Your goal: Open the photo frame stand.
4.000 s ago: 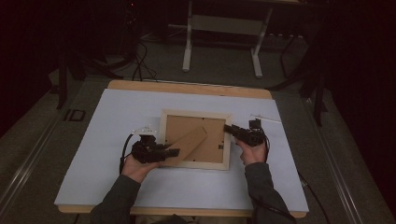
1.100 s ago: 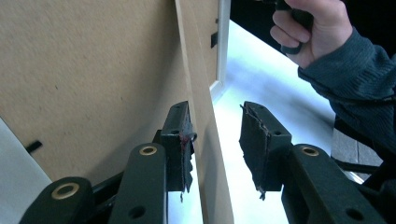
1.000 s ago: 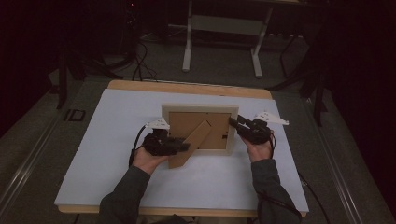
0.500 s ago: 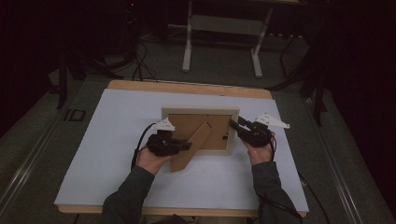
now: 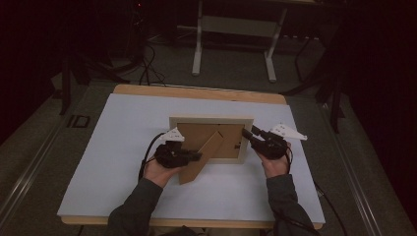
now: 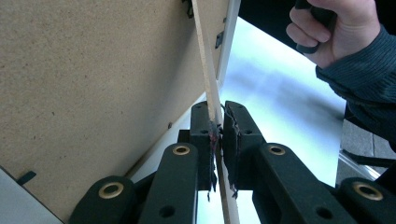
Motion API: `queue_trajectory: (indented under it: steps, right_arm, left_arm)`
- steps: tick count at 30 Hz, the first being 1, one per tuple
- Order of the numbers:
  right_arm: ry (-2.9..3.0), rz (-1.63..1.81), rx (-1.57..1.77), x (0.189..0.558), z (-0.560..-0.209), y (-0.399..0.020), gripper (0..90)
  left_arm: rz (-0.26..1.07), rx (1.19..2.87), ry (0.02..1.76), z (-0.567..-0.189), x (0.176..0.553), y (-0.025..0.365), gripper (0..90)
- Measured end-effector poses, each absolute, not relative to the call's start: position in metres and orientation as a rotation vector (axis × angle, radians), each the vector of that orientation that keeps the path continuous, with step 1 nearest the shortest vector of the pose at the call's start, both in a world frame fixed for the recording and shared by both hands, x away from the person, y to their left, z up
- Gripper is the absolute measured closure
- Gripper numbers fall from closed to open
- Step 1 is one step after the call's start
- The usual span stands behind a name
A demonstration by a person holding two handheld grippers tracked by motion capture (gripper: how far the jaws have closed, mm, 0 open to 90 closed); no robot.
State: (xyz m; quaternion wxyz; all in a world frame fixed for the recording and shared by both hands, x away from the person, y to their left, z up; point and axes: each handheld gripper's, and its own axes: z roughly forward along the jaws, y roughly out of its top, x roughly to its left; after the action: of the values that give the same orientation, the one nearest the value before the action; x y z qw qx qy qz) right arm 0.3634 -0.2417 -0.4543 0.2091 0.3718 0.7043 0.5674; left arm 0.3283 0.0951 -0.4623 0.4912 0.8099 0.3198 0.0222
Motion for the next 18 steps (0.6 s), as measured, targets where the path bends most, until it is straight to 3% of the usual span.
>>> queue_trajectory:
  steps: [8,13,18]
  right_arm:
    - [1.968,1.61,1.026,0.359,-0.455,-0.245,61.2]
    - [2.012,1.639,1.034,0.366,-0.457,-0.247,48.9]
    - [2.036,1.7,1.018,0.37,-0.454,-0.249,47.8]
  left_arm:
    - [0.084,1.985,0.746,-0.463,0.325,0.095,84.8]
    - [0.09,1.996,0.736,-0.463,0.323,0.095,84.8]
    - [0.101,2.004,0.727,-0.464,0.322,0.094,85.0]
